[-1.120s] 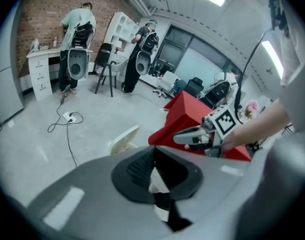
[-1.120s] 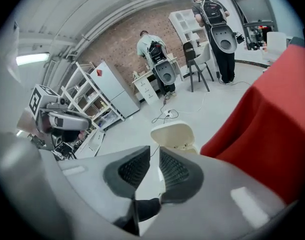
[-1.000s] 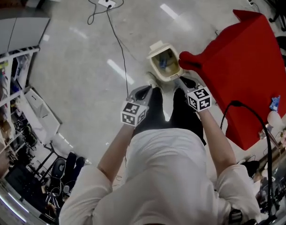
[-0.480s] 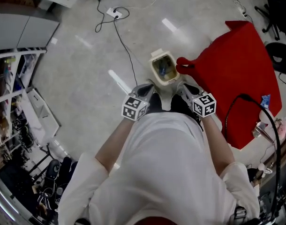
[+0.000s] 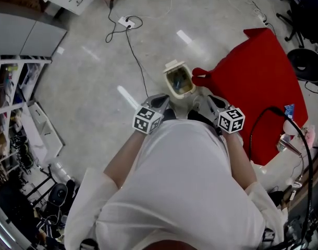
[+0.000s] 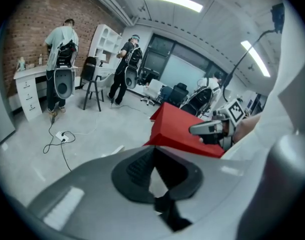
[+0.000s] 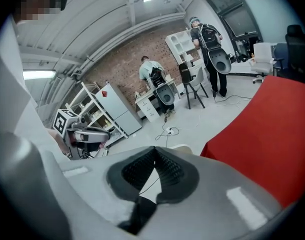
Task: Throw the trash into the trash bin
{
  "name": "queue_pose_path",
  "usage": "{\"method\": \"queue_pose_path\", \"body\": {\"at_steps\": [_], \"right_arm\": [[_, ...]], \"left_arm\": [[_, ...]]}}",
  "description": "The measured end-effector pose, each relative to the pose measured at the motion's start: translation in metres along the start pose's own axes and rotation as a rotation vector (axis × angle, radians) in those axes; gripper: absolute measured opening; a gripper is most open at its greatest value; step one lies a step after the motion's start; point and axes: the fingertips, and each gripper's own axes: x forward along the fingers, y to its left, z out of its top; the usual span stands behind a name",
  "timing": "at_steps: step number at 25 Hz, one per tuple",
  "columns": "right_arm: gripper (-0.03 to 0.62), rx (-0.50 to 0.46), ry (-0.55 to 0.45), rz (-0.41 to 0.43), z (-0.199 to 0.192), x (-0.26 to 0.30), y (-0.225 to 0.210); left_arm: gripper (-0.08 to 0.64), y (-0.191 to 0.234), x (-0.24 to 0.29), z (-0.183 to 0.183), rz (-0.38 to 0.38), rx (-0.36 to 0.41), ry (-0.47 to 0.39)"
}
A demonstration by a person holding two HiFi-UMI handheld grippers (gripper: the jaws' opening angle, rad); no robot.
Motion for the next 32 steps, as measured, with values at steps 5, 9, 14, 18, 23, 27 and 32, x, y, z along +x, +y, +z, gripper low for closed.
{"method": "queue_pose_path", "body": {"at_steps": [5,9,14,18,23,27,32], "right_arm": [[0.002,0.016,-0.007,0.014,0.001,-0.001,0.005],[0.002,0.010,-0.002,0.024,0.001,0.002,0.007],[0.002,-0.001,-0.003,0.026,0.002,0.004,0.009],[0.002,0.005,-0.004,0.024,0.002,0.003,0.009],[0.002,0.019,-0.008,0.015,0.000,-0.004,0.005],[0.002,0.042,-0.027,-0.014,0.001,-0.015,0.003],[0.002,0.079,-0.059,-0.048,-0.001,-0.025,-0.019]], "left_arm": [[0.005,-0.001,0.000,0.006,-0.010,0.008,-0.007],[0.005,-0.007,0.003,0.008,-0.025,0.026,-0.004],[0.004,-0.008,0.004,0.009,-0.039,0.011,-0.022],[0.005,-0.008,0.005,0.011,-0.041,0.010,-0.022],[0.003,-0.011,0.008,0.012,-0.050,0.012,-0.017],[0.005,-0.016,0.007,0.013,-0.062,0.021,-0.008],[0.005,-0.020,0.017,0.016,-0.063,0.026,-0.007]]}}
